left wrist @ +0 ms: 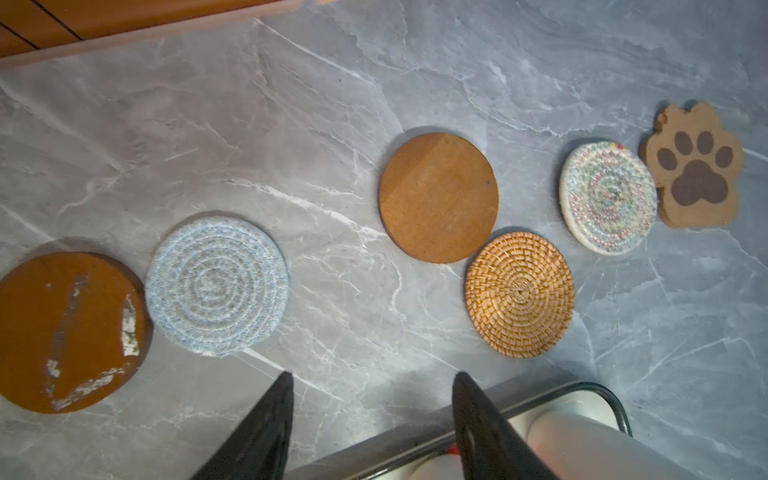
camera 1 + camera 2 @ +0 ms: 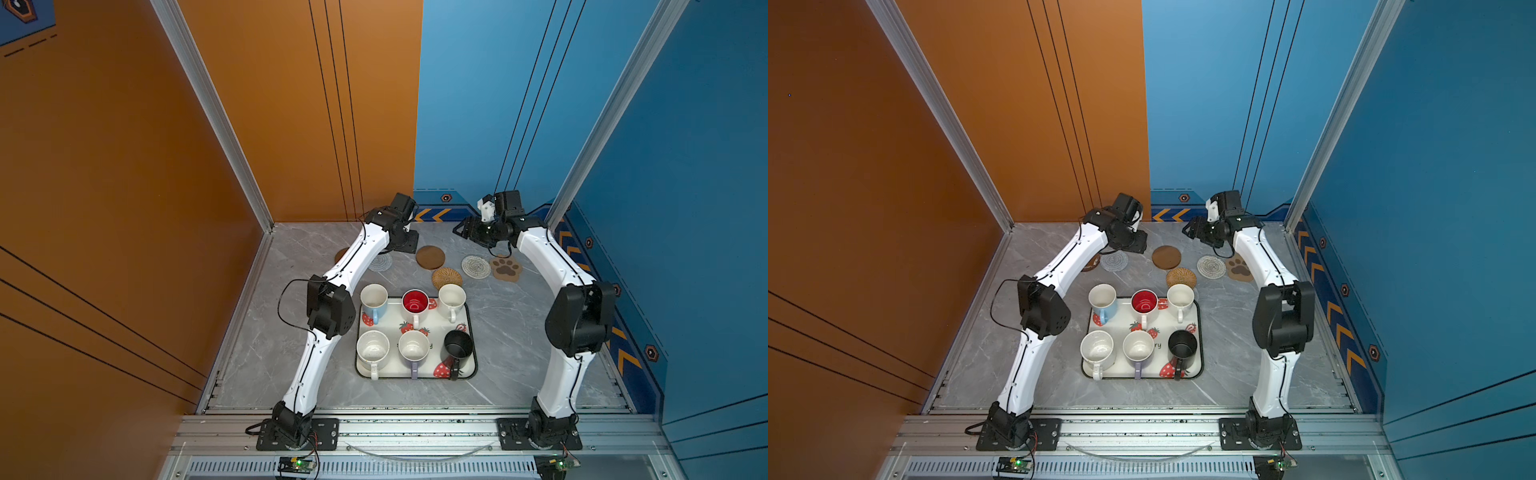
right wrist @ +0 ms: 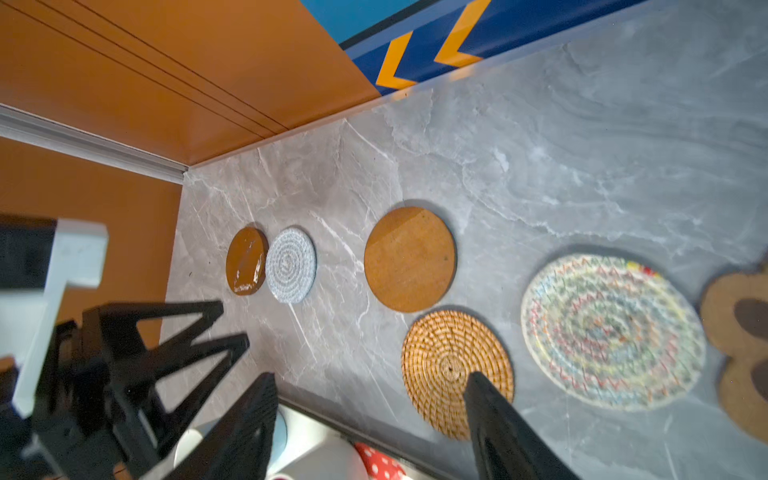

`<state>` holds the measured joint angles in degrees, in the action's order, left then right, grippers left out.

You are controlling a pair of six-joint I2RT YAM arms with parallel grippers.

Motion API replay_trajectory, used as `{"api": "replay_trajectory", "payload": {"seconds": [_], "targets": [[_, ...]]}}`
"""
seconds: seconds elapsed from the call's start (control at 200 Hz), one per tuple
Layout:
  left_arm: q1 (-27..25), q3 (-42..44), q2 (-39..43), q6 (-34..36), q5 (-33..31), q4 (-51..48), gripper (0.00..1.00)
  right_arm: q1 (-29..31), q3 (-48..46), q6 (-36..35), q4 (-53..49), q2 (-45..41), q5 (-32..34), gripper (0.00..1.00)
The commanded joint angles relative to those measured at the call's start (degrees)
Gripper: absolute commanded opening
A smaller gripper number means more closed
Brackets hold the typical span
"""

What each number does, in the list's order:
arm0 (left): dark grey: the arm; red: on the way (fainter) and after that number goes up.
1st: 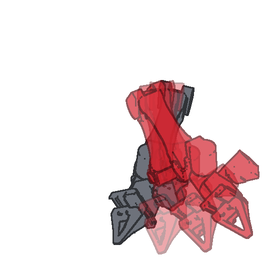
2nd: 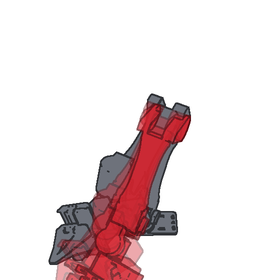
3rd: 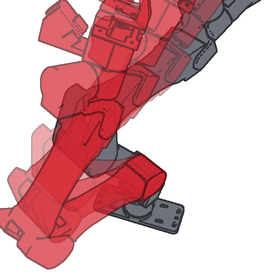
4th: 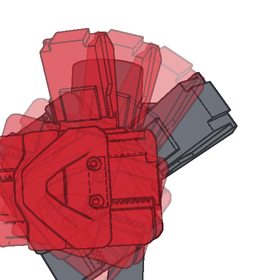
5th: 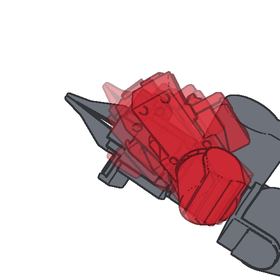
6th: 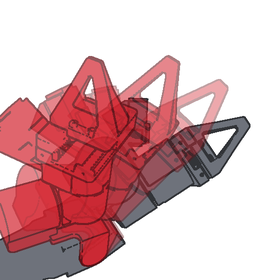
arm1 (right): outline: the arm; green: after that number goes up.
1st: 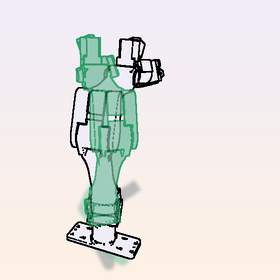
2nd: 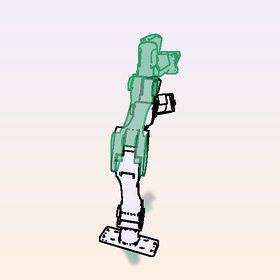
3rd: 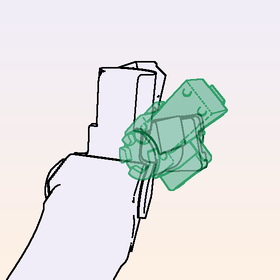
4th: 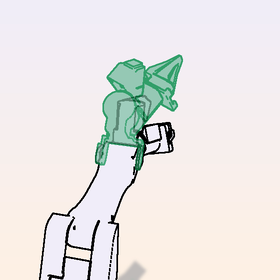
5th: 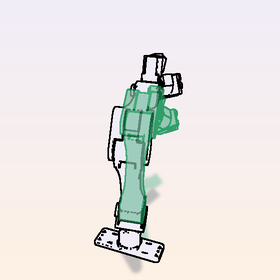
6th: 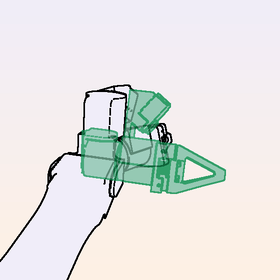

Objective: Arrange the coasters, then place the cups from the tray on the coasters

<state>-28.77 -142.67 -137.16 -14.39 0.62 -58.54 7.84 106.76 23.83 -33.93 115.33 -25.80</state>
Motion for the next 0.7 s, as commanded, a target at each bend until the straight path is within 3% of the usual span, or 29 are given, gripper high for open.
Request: {"api": "replay_trajectory", "payload": {"seconds": [0.0,0.165,0.315,0.696], "targets": [[-0.1,2.2,5.4,0.3,3.2,-0.5,0.63,-1.0,8.4,-1.9,-5.7,7.6,-3.0,0.71],[-1.1,7.1,11.6,0.5,4.4,2.2,0.66,-1.4,16.9,-1.2,-6.2,16.2,-5.7,0.72],[-2.7,19.8,21.2,0.6,5.5,9.7,0.71,-1.5,27.1,-1.2,-9.0,24.3,-9.9,0.73],[-3.3,46.8,41.1,-2.6,5.9,26.2,0.75,-0.8,32.0,0.8,-7.4,32.9,-13.2,0.74]]}}
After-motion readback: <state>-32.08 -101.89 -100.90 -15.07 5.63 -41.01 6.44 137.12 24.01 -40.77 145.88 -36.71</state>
